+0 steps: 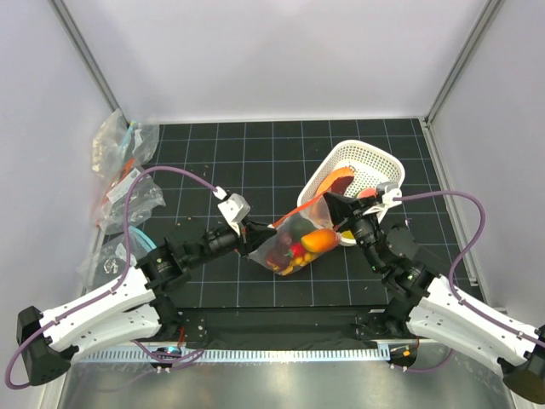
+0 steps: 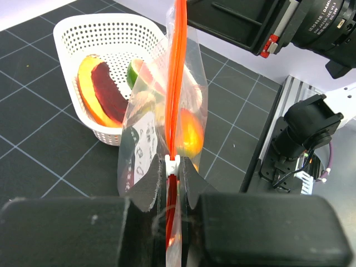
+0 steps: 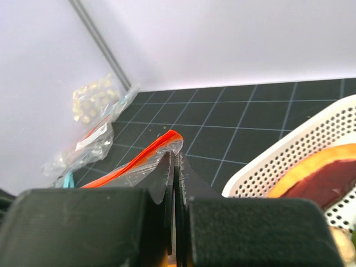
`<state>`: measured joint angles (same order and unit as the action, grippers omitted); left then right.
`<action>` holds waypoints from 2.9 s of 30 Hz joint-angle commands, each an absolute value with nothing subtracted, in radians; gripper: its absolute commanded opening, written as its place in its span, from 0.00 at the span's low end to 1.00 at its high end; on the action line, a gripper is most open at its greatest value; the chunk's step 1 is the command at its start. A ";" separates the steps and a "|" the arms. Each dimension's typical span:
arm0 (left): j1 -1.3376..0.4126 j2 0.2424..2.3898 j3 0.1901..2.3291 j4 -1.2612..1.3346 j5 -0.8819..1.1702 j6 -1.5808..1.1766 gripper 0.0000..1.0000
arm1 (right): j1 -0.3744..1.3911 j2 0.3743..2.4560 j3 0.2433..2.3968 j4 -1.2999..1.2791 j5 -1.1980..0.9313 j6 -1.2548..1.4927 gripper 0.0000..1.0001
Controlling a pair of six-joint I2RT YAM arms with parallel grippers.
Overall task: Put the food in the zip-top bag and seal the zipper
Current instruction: Zip the zipper food storage bag at the center of the board, then place the zipper food storage bag at the center of the board.
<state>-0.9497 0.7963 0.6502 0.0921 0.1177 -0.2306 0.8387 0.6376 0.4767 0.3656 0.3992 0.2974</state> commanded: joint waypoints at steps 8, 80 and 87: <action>-0.950 0.778 0.681 0.051 0.100 -0.230 0.01 | 0.808 0.569 0.449 0.451 0.856 0.308 0.01; -0.905 0.397 0.495 0.069 -0.564 -0.293 0.00 | 0.916 0.666 0.437 0.541 0.417 0.319 0.01; -0.905 0.540 0.511 0.116 -0.610 -0.267 0.00 | 0.946 0.704 0.453 0.523 0.498 0.325 0.01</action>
